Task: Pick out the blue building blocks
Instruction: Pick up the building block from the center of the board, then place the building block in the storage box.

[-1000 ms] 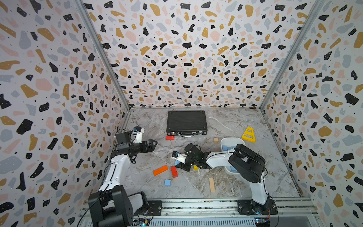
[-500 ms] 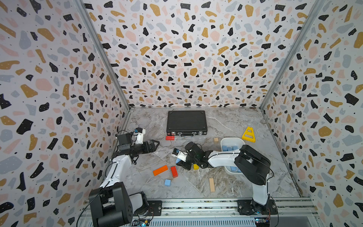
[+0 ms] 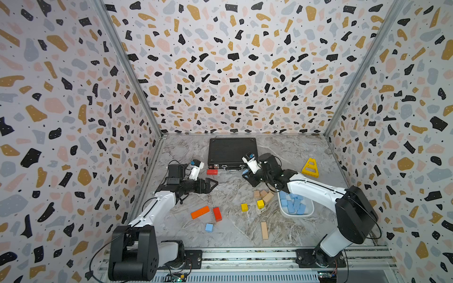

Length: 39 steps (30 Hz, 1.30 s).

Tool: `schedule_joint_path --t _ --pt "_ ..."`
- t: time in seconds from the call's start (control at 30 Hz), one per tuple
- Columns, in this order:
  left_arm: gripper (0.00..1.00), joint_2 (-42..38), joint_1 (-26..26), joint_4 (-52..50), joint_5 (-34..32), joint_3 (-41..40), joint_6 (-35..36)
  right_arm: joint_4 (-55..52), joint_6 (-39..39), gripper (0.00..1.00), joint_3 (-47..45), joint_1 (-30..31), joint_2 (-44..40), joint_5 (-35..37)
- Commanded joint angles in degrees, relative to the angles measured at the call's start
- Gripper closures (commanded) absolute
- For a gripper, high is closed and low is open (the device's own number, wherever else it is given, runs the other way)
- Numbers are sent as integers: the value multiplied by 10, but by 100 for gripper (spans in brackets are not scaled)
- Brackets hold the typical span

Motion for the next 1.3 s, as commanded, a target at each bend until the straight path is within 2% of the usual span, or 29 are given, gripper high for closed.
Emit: schedule_joint_path --t 0.0,0.4,0.63,0.9,1.03,1.27 --pt "0 3 -25 22 7 1 -3 -99 55 84 11 -42 -45 13" --pt "0 16 -103 29 3 5 -12 -225 101 84 -47 -221 -152 26" --pt "0 10 -122 27 2 7 -5 -259 113 84 -61 -321 -154 -8" --pt "0 0 -122 13 -16 13 15 -296 113 85 -40 -342 -108 40" --pt "0 -1 -122 14 4 13 14 -312 103 83 -41 -342 -97 40" --pt "0 -11 -122 -18 -30 22 53 -316 66 83 -48 -341 -86 33"
